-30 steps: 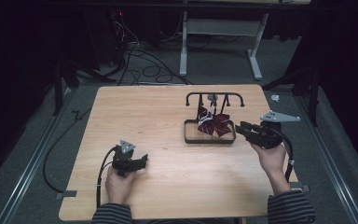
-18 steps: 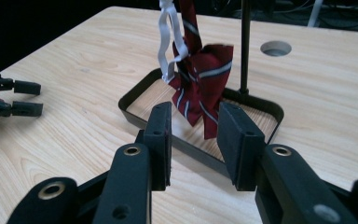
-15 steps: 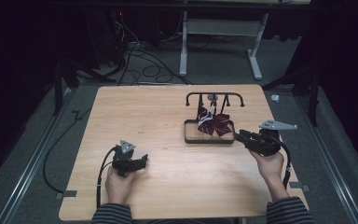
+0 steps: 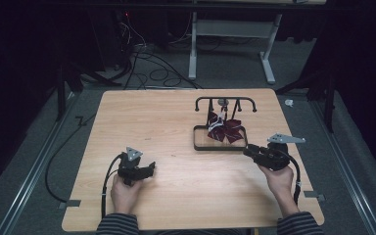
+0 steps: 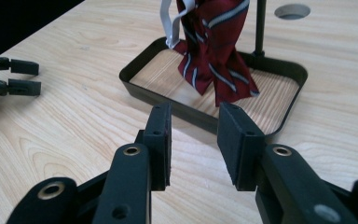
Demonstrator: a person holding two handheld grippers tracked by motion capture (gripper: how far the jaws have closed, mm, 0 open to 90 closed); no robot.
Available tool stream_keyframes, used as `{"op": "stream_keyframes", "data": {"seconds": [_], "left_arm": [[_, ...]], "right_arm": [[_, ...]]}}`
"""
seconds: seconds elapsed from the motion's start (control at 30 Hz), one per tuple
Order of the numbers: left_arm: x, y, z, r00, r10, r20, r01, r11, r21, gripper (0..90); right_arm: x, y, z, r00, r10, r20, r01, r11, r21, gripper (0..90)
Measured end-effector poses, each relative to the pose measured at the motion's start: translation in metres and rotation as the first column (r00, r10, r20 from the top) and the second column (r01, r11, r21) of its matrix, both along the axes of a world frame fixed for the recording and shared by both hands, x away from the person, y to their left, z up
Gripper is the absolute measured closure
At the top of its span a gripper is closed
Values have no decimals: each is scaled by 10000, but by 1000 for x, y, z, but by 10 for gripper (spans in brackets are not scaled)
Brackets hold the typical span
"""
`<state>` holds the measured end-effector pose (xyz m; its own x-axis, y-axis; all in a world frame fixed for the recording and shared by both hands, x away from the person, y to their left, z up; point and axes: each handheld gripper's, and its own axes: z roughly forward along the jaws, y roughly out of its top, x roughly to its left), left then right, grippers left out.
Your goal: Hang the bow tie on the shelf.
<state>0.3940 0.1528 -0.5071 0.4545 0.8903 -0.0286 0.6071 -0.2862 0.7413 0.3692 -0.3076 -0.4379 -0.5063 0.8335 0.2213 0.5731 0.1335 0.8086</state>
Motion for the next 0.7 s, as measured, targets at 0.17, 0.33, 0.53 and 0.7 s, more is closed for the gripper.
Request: {"op": "stream_keyframes", "data": {"seconds": [0.17, 0.33, 0.53, 0.7], "left_arm": [[0, 0, 0, 10000, 1, -3, -1, 10000, -1, 262], [0, 0, 0, 10000, -5, -4, 5, 10000, 3, 262], [0, 0, 0, 10000, -3, -2, 3, 10000, 1, 262], [0, 0, 0, 10000, 8, 8, -8, 10000, 17, 262]], "right_arm": [[-1, 3, -8, 9999, 17, -151, -19, 9999, -109, 672], [-2, 7, -18, 9995, 45, -314, -52, 9998, -204, 670], [-3, 12, -28, 9989, 59, -455, -81, 9988, -478, 666], [-3, 15, -37, 9978, 59, -654, -93, 9986, -524, 663]]}}
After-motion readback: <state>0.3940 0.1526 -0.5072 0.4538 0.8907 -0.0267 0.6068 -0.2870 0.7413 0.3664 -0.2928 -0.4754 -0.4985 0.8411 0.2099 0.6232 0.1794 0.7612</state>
